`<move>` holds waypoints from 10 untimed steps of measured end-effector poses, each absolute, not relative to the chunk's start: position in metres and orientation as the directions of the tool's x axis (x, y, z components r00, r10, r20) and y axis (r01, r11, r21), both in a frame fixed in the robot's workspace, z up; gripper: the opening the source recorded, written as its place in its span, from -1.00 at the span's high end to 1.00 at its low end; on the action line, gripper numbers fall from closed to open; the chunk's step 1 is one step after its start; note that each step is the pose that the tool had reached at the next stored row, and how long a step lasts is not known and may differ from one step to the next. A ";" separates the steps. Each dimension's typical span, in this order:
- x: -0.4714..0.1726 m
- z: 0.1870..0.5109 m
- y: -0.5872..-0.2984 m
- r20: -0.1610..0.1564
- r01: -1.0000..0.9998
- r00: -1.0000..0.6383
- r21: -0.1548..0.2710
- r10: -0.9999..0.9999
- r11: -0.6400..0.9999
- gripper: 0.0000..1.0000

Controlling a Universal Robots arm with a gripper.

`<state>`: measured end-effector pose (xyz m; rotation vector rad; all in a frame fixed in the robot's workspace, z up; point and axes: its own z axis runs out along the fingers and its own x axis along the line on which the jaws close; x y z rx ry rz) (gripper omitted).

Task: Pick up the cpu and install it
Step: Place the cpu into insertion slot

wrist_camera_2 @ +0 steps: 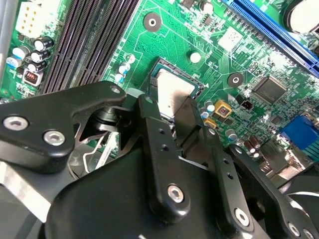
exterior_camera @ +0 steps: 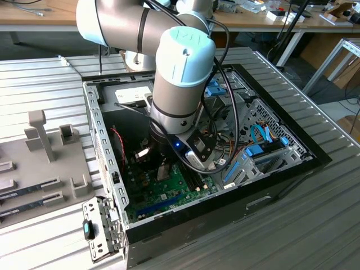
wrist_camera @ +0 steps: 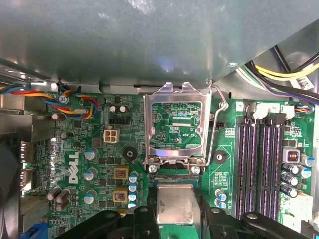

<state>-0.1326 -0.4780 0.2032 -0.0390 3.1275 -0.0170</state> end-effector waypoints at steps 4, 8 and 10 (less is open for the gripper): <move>-0.133 0.203 -0.478 -0.014 -0.025 -1.000 -0.009 -0.025 1.000 0.23; -0.133 0.208 -0.478 -0.014 -0.025 -1.000 -0.009 -0.025 1.000 0.23; -0.133 0.209 -0.478 -0.014 -0.025 -1.000 -0.009 -0.025 1.000 0.23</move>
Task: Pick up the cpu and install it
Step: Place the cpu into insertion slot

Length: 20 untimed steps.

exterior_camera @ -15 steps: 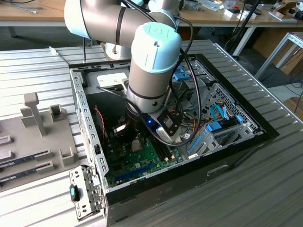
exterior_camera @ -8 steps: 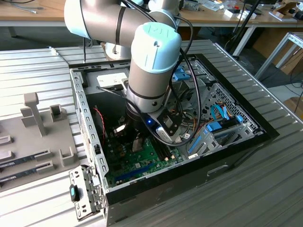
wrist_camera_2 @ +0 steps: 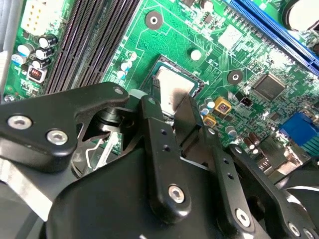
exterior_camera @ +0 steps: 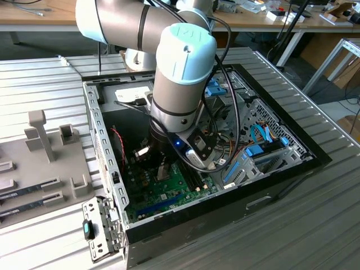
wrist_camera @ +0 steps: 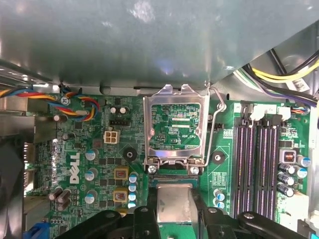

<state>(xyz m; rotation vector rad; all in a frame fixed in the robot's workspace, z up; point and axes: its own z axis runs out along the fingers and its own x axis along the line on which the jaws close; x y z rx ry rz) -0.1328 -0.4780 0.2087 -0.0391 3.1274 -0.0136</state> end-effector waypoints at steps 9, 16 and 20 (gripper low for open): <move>-0.133 0.203 -0.478 -0.012 -0.025 -1.000 -0.009 -0.025 1.000 0.23; -0.133 0.202 -0.478 -0.012 -0.026 -1.000 -0.009 -0.026 1.000 0.23; -0.133 0.202 -0.478 -0.012 -0.026 -1.000 -0.009 -0.026 1.000 0.08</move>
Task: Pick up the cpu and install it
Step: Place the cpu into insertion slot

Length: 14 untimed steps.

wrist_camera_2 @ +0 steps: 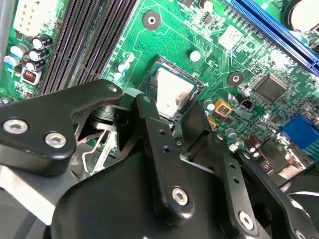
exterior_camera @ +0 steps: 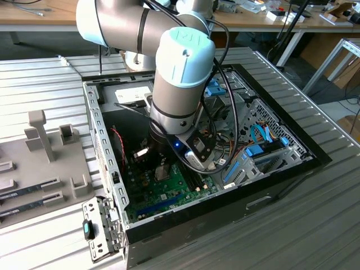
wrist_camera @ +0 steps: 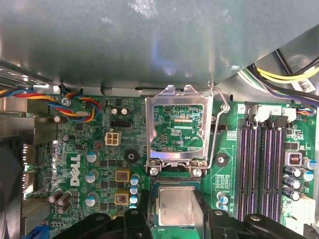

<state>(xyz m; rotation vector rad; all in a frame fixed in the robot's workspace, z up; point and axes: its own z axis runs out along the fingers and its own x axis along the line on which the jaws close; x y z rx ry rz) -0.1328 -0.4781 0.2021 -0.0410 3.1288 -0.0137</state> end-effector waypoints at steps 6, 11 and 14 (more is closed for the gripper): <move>-0.132 0.203 -0.478 -0.012 -0.040 -0.999 -0.009 -0.040 0.999 0.08; -0.132 0.204 -0.478 -0.012 -0.053 -0.998 -0.009 -0.053 0.999 0.08; -0.132 0.205 -0.478 -0.012 -0.055 -0.998 -0.009 -0.055 0.998 0.08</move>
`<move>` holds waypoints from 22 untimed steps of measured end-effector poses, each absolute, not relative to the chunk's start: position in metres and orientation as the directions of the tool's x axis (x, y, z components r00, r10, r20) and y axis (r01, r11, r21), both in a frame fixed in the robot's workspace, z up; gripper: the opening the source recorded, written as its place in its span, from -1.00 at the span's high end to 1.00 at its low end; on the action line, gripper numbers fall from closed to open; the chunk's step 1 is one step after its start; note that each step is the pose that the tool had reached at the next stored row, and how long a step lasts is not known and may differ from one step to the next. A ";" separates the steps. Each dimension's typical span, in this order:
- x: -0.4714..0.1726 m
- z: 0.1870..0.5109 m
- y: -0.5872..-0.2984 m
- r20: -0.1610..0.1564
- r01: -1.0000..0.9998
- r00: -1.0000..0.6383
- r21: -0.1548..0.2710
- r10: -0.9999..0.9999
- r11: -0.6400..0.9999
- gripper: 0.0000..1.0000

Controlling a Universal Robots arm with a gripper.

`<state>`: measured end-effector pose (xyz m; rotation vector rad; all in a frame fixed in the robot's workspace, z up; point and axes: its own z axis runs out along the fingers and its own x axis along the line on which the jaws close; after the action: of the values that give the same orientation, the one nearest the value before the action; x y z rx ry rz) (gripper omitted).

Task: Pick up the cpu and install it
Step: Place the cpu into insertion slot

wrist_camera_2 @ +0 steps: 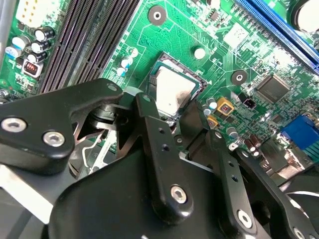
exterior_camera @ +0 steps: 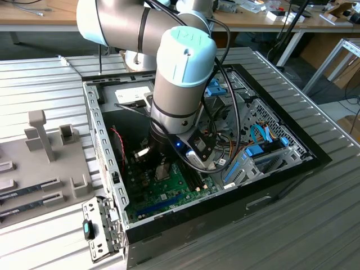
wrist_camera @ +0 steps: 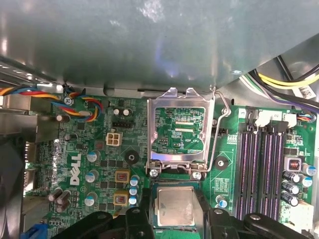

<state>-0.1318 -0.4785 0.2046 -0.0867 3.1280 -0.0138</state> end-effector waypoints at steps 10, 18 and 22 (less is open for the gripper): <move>-0.128 0.206 -0.480 -0.010 -0.083 -0.996 -0.009 -0.083 0.996 0.08; -0.130 0.205 -0.482 -0.011 -0.087 -0.996 -0.008 -0.087 0.996 0.08; -0.129 0.204 -0.482 -0.011 -0.087 -0.996 -0.007 -0.087 0.996 0.08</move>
<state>-0.1291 -0.4825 0.2040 -0.1360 3.1277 -0.0108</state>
